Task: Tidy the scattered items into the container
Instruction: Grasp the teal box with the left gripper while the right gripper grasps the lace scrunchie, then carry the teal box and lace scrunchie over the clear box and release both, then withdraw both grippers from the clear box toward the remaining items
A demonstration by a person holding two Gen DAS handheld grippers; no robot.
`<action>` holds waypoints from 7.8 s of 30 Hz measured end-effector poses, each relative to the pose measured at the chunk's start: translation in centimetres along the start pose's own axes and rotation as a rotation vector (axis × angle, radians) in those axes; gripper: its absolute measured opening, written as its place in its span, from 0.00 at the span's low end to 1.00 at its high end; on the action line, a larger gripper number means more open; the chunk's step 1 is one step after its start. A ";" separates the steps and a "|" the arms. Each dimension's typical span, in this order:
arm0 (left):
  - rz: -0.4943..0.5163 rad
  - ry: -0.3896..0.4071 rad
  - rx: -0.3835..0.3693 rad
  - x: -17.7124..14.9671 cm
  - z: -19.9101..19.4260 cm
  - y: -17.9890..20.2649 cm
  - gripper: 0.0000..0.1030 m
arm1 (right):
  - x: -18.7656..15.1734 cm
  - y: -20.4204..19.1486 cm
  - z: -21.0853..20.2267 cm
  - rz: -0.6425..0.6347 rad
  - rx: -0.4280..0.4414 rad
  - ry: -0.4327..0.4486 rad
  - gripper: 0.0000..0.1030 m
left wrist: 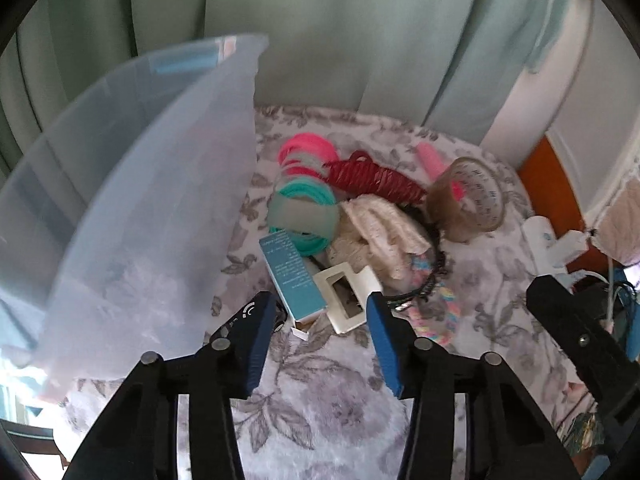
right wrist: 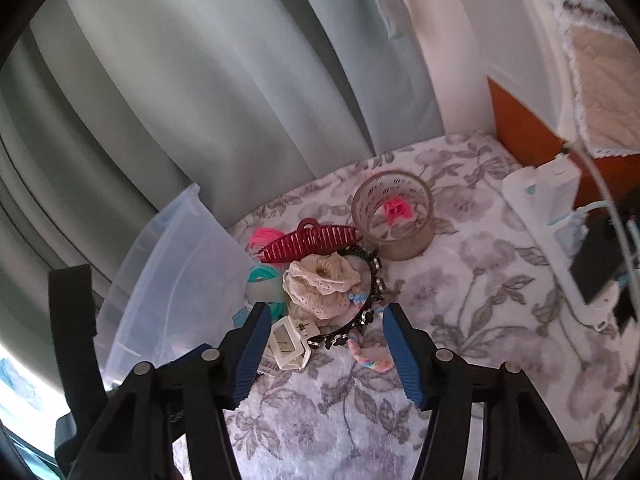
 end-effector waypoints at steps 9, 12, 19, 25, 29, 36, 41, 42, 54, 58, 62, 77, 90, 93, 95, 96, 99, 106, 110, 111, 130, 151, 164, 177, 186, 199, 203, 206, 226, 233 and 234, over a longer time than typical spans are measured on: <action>-0.025 -0.048 0.066 0.3 4.2 -0.9 0.42 | 0.0 0.0 5.6 -0.003 0.052 -0.083 0.56; -0.040 -0.064 0.069 0.4 5.4 -1.1 0.38 | 0.1 -0.4 7.3 -0.021 0.068 -0.104 0.56; -0.014 -0.025 0.113 1.6 5.9 -1.5 0.37 | -0.2 -0.1 10.9 -0.045 0.060 -0.152 0.56; -0.029 -0.003 0.105 2.5 6.5 -2.2 0.37 | -0.6 0.8 13.1 -0.039 0.051 -0.182 0.56; -0.016 0.024 0.102 3.3 6.5 -2.2 0.37 | -0.8 1.3 14.2 -0.021 0.058 -0.187 0.56; -0.002 0.051 0.106 3.6 6.6 -2.2 0.39 | -0.8 1.5 14.6 -0.023 0.056 -0.166 0.54; 0.011 0.055 0.110 3.6 6.6 -2.1 0.39 | -1.0 1.7 14.0 -0.036 0.032 -0.149 0.32; 0.001 0.049 0.102 3.6 6.6 -2.2 0.39 | -1.0 1.9 13.9 -0.026 0.029 -0.146 0.29; 0.010 0.012 0.118 2.9 6.3 -2.1 0.25 | -0.4 2.9 11.2 0.037 0.002 -0.098 0.22; 0.017 0.000 0.102 2.6 6.0 -1.9 0.25 | -0.2 2.5 10.1 0.049 0.008 -0.084 0.22; 0.022 0.002 0.076 2.3 4.9 -1.3 0.25 | 0.0 1.7 8.7 0.050 0.002 -0.064 0.22; 0.017 0.162 -0.034 4.4 -6.2 -0.4 0.25 | 1.9 -4.0 -1.5 0.035 0.024 0.095 0.22; -0.053 0.382 -0.121 7.5 -18.5 -3.1 0.25 | 5.1 -10.7 -10.6 -0.016 0.031 0.265 0.22; -0.074 0.399 -0.127 7.4 -19.7 -4.2 0.25 | 4.9 -12.7 -11.7 -0.051 0.040 0.283 0.22; -0.090 0.406 -0.131 7.4 -20.2 -4.9 0.25 | 4.7 -14.0 -12.3 -0.073 0.050 0.290 0.22; -0.099 0.409 -0.132 7.4 -20.5 -5.4 0.25 | 4.5 -14.4 -12.4 -0.081 0.054 0.292 0.22; -0.123 0.421 -0.129 7.3 -21.1 -6.6 0.25 | 3.9 -15.8 -12.7 -0.108 0.067 0.287 0.22; -0.177 0.426 -0.133 6.1 -21.7 -9.1 0.25 | 2.2 -19.0 -12.0 -0.178 0.081 0.253 0.22; -0.204 0.425 -0.141 6.0 -21.5 -10.4 0.25 | 1.6 -20.7 -11.1 -0.209 0.087 0.231 0.22; -0.213 0.422 -0.145 6.0 -21.3 -10.8 0.25 | 1.4 -21.1 -10.9 -0.216 0.090 0.223 0.22; -0.432 0.315 -0.107 5.5 -14.6 -21.2 0.25 | -1.9 -26.8 -1.8 -0.326 0.104 0.049 0.22; -0.489 0.239 -0.128 5.9 -7.8 -23.2 0.25 | -4.0 -25.1 6.2 -0.314 0.062 -0.108 0.22; -0.475 0.195 -0.147 5.4 -6.7 -23.0 0.25 | -4.6 -23.9 8.5 -0.294 0.056 -0.173 0.25; -0.460 0.174 -0.127 5.6 -6.0 -22.4 0.44 | -4.6 -24.0 8.7 -0.308 0.058 -0.178 0.34; -0.450 0.189 -0.134 5.7 -7.3 -22.1 0.56 | -4.4 -24.7 7.7 -0.327 0.067 -0.156 0.45; -0.427 0.209 -0.113 6.0 -8.9 -21.9 0.59 | -2.3 -24.2 3.8 -0.305 0.046 -0.070 0.47; -0.405 0.215 -0.120 5.7 -9.8 -21.5 0.64 | -1.7 -23.7 2.3 -0.280 0.042 -0.033 0.50; -0.373 0.228 -0.103 5.4 -10.7 -21.5 0.65 | -1.6 -23.6 1.3 -0.266 0.057 -0.009 0.52; -0.206 0.325 -0.053 3.8 -17.0 -20.6 0.65 | 0.2 -19.6 -7.1 -0.183 0.109 0.121 0.59; -0.137 0.332 -0.057 2.4 -18.3 -18.9 0.65 | 0.9 -15.4 -10.3 -0.126 0.069 0.175 0.59; -0.117 0.328 -0.061 2.1 -18.3 -18.2 0.65 | 0.9 -14.9 -10.6 -0.123 0.063 0.179 0.60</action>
Point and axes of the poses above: each gripper's, at about its wrist camera, not at the fingertips, and z roughly the way its jaws point, y to its right, x to its top, the point moved 10 cm from there along z, roughly the way its jaws point, and after that the axes turned 8 degrees about x, right-handed, at the moved point
